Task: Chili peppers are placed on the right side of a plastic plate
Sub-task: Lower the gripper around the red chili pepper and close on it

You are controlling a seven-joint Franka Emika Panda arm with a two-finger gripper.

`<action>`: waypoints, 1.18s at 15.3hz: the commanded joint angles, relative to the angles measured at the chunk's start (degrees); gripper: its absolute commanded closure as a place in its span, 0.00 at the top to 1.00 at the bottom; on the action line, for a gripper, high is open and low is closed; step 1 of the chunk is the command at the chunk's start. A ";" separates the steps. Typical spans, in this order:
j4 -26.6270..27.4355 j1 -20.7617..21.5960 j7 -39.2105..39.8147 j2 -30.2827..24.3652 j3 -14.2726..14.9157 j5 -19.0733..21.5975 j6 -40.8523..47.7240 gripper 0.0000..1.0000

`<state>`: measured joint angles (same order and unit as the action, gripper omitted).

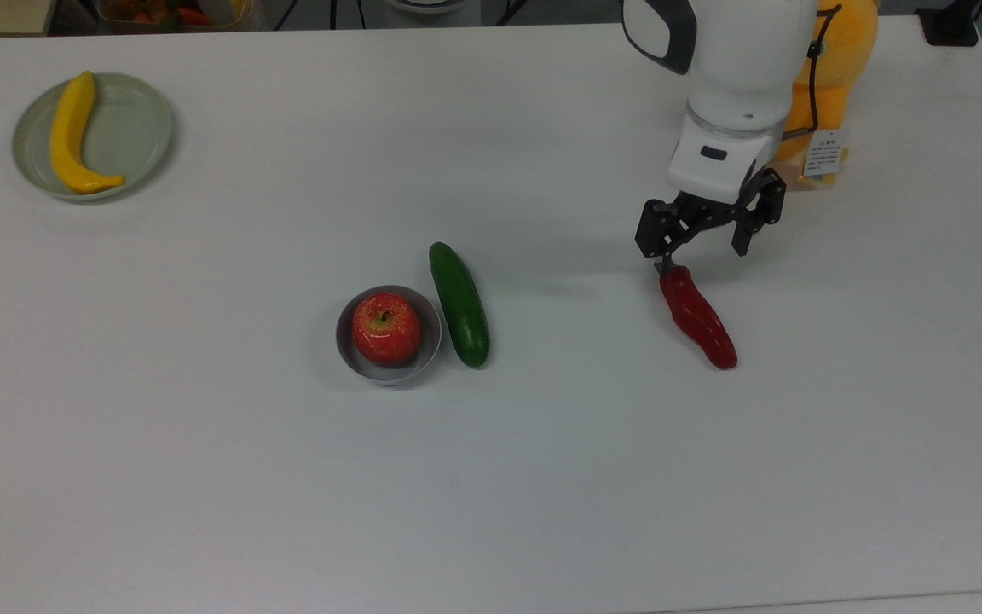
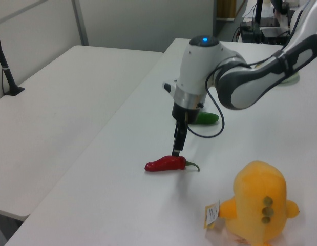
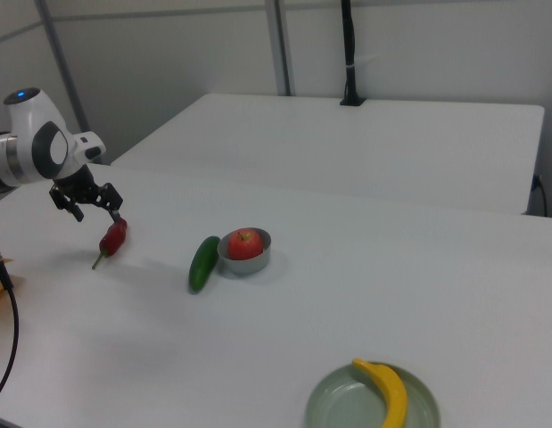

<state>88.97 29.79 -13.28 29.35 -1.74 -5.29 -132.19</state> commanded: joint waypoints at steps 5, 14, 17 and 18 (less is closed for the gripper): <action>-1.43 -0.61 -6.40 4.75 -1.78 -7.27 -2.99 1.00; -1.52 -1.05 -7.46 6.33 -1.86 -9.91 -3.08 0.82; -1.35 -1.40 -7.46 6.33 -1.95 -10.18 -3.08 0.55; -1.35 -1.40 -7.46 6.33 -2.13 -10.26 -3.08 0.40</action>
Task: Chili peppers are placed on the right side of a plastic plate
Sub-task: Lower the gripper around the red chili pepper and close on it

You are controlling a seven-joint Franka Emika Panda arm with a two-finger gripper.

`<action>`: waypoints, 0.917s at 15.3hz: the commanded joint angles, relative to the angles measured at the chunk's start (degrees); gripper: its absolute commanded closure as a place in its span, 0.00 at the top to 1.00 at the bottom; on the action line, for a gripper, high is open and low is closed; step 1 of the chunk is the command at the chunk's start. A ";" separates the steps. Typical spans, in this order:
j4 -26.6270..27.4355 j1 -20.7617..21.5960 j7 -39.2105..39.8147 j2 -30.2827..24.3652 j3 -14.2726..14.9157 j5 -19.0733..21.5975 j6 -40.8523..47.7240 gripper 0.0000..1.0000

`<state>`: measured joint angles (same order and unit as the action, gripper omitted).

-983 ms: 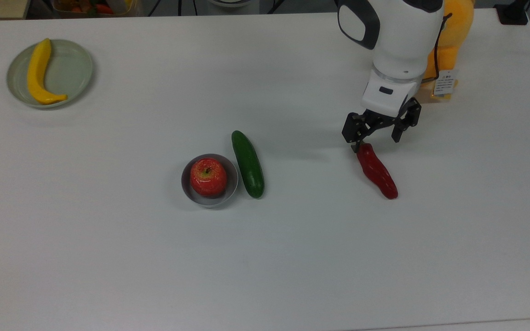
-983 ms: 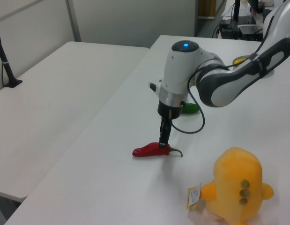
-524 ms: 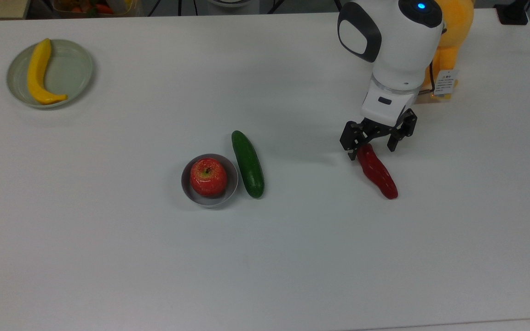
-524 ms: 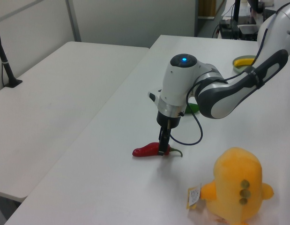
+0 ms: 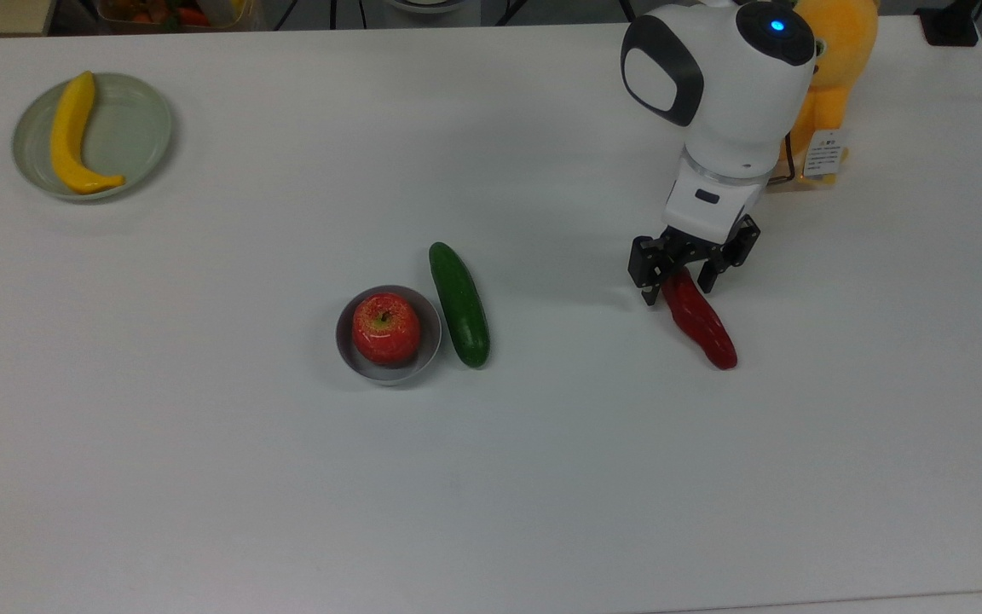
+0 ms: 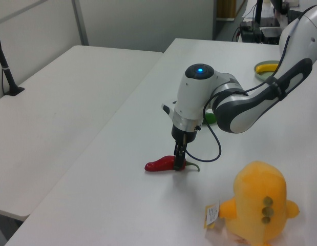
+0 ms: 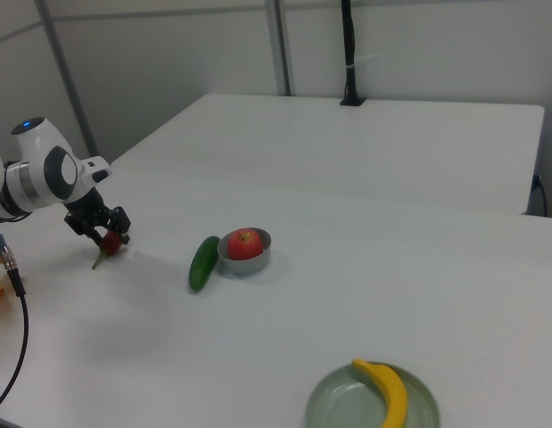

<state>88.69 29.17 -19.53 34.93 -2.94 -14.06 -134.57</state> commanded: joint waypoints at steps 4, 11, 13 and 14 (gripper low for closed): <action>-1.06 -0.87 -1.22 0.75 -1.28 -2.11 -0.43 0.03; -0.80 -1.22 -1.39 -2.49 -1.28 -1.50 0.45 0.01; -0.18 -1.48 -1.48 -5.82 -1.28 -1.14 3.85 0.01; -0.18 -1.74 -1.57 -7.58 -1.28 -0.62 5.70 0.01</action>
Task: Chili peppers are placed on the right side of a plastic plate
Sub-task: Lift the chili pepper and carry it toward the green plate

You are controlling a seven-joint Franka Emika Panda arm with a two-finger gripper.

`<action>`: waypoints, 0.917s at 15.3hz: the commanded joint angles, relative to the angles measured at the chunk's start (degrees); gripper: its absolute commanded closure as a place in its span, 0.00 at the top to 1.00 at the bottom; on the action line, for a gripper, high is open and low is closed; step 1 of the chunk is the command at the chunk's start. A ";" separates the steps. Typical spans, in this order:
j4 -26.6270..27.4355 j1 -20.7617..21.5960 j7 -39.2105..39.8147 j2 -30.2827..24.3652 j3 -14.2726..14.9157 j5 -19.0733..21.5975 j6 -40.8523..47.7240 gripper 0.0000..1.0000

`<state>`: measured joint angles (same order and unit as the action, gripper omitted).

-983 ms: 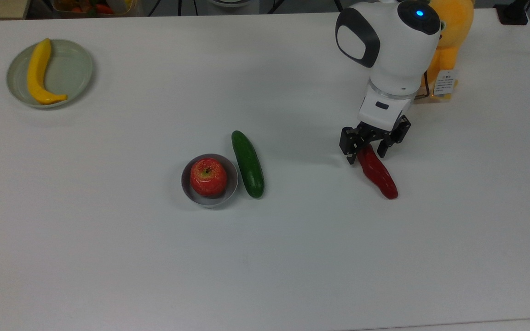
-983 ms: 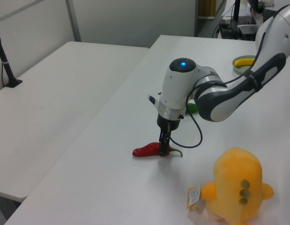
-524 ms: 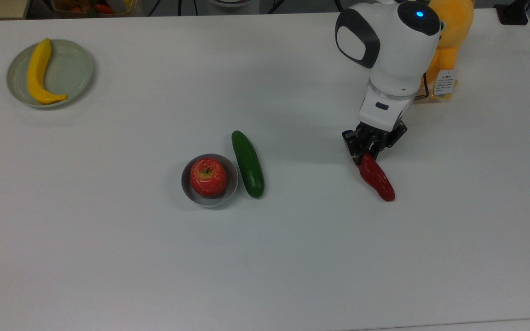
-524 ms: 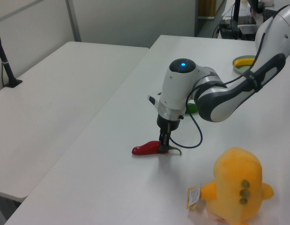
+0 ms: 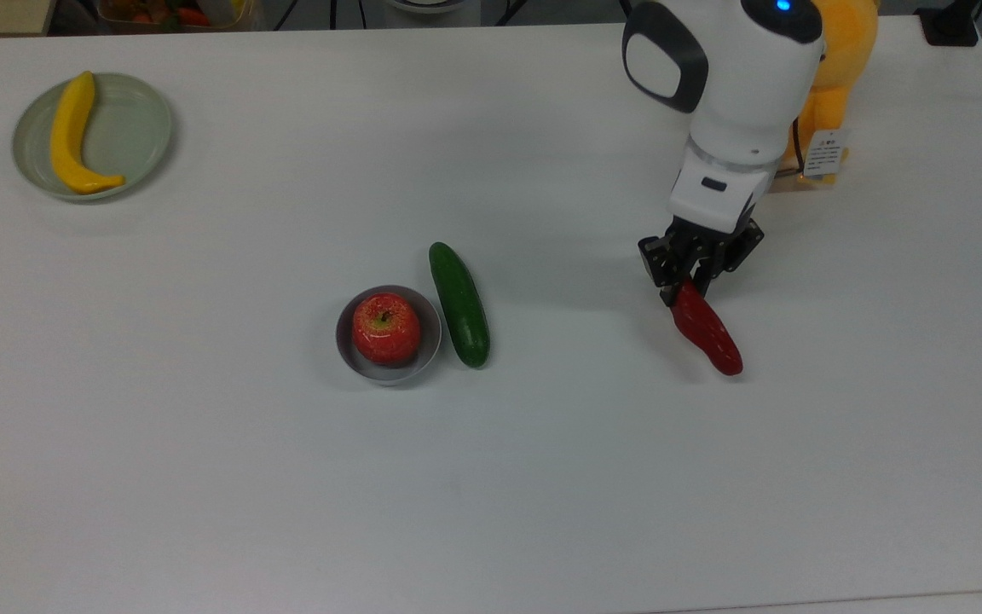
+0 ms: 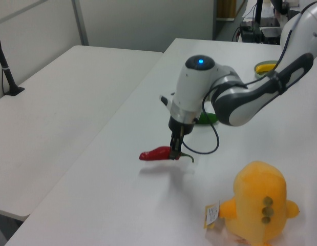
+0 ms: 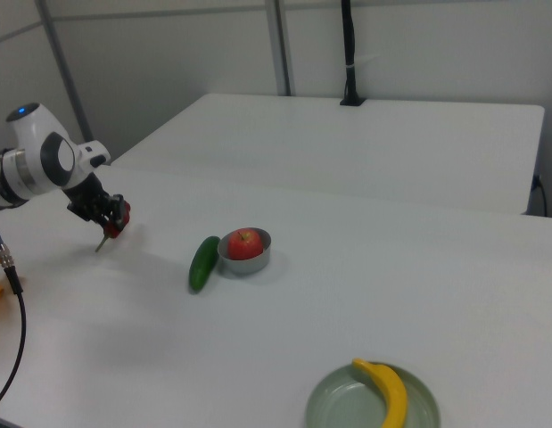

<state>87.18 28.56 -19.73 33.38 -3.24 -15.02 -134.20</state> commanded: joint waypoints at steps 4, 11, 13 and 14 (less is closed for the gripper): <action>1.42 -3.50 -1.01 -13.93 -0.63 6.13 11.05 0.01; 3.08 -7.02 0.91 -27.30 2.88 10.71 20.90 0.01; 3.26 -7.55 3.81 -30.38 5.34 12.73 24.94 0.01; 3.26 -8.07 5.65 -31.35 6.31 13.96 26.52 0.01</action>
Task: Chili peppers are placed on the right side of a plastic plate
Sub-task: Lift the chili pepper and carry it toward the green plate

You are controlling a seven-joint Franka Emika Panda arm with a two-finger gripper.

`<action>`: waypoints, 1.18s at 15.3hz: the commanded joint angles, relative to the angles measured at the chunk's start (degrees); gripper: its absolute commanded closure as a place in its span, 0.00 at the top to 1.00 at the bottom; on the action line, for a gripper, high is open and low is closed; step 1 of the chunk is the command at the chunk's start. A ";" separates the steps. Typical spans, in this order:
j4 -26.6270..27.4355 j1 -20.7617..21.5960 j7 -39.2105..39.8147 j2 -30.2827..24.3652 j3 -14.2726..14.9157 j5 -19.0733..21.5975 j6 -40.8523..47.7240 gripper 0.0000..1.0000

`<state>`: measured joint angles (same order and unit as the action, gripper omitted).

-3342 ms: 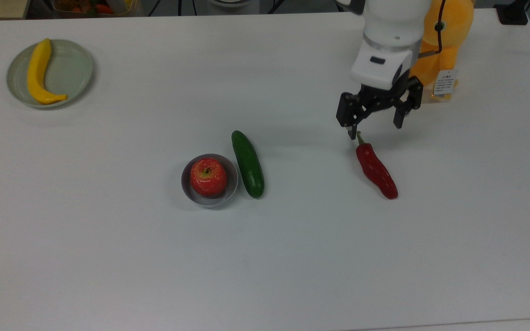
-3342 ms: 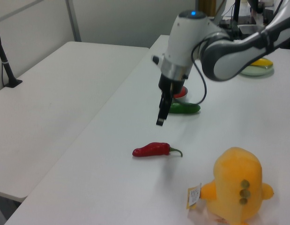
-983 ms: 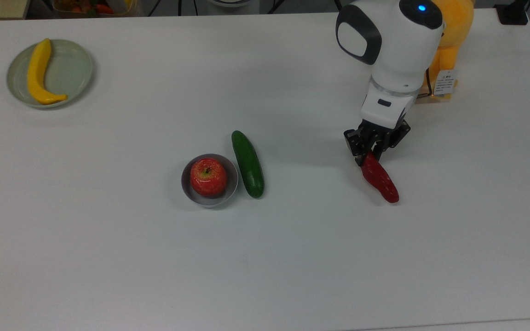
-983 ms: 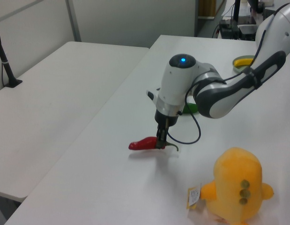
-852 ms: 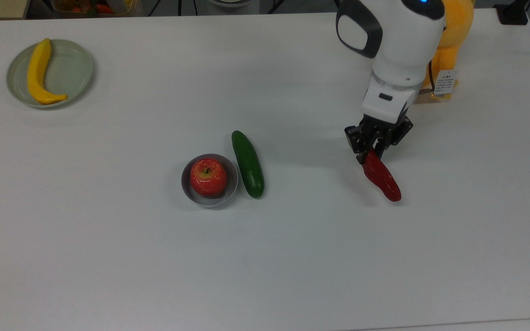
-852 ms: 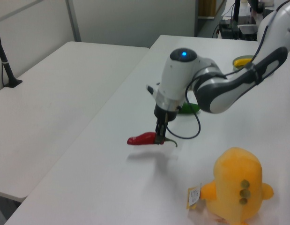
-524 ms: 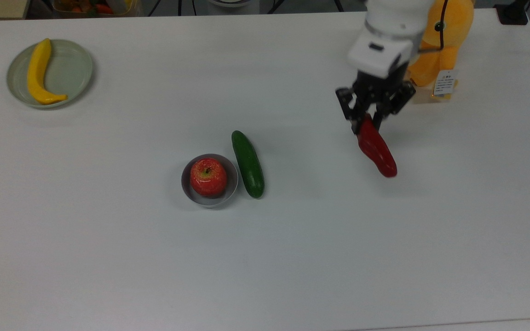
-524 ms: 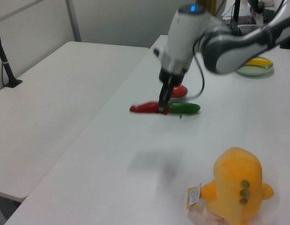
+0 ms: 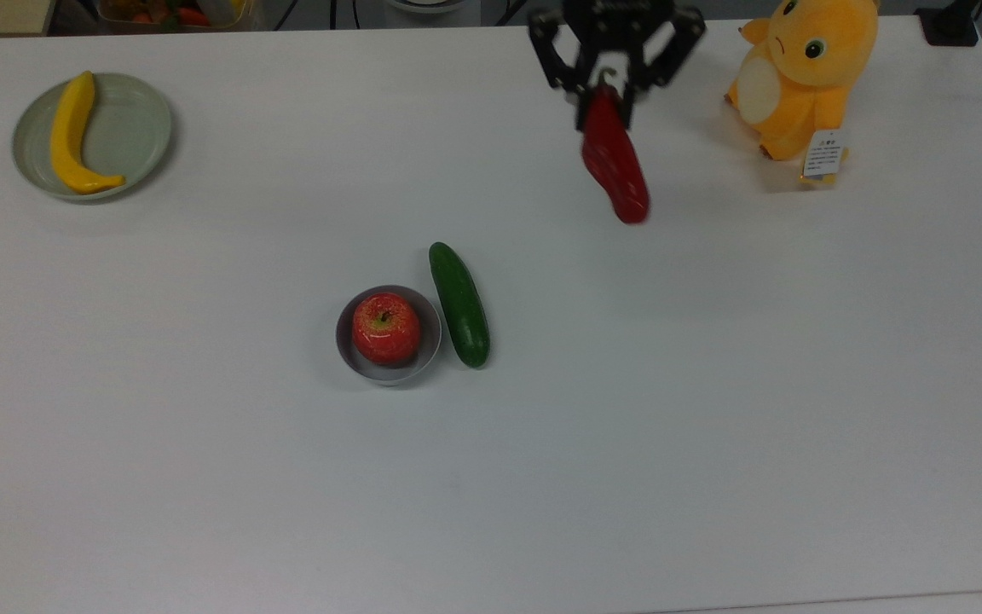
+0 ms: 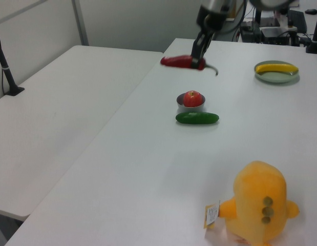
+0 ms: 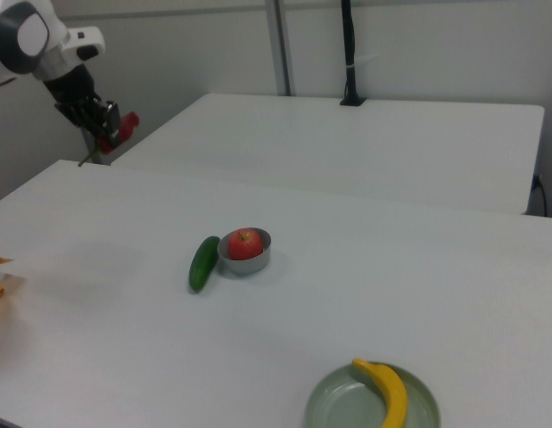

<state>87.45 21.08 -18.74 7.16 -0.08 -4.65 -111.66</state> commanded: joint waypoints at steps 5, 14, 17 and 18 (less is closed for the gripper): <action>2.73 -7.62 18.19 -7.77 6.40 5.79 10.66 0.01; 3.16 -17.39 43.33 -7.33 18.61 9.04 10.24 0.01; 5.00 -18.61 49.05 -6.54 23.44 9.04 7.88 0.01; 5.71 -18.97 50.98 -6.02 25.20 9.04 6.82 0.01</action>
<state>90.40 2.43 26.60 0.85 20.77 3.37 -101.60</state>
